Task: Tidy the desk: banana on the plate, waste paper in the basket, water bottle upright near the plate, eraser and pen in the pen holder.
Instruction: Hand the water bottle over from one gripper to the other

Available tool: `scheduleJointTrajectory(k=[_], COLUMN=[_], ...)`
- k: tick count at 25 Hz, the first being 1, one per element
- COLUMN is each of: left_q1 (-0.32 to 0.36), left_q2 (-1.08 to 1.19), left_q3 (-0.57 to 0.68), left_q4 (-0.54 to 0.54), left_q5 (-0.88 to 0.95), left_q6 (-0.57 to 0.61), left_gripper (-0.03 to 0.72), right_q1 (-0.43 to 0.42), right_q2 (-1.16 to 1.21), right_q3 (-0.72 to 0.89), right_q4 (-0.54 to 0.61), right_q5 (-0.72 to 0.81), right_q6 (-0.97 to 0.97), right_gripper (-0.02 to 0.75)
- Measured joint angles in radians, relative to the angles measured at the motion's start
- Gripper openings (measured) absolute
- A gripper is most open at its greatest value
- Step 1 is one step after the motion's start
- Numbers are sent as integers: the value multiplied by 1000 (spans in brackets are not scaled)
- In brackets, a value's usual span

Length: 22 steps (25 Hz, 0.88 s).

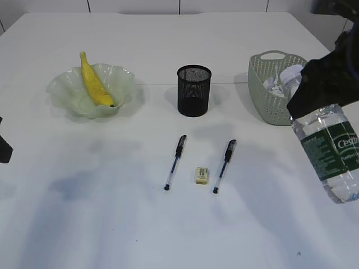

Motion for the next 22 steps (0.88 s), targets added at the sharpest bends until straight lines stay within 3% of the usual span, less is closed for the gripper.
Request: scheduleJointTrajectory(k=[6, 12, 17, 22], left_q1=[0, 0, 0, 0], left_q2=[0, 0, 0, 0], left_q3=[0, 0, 0, 0], left_q4=[0, 0, 0, 0], left_q5=[0, 0, 0, 0], left_q6=[0, 0, 0, 0], left_gripper=[316, 316, 316, 315], right_q1=[43, 77, 78, 80], right_q2=[-109, -165, -165, -148], right_q3=[129, 215, 225, 225], right_q4=[21, 126, 333, 640], right_q5=[-88, -212, -306, -334], right_q6=[-42, -163, -389, -668], right_gripper=[431, 431, 431, 431])
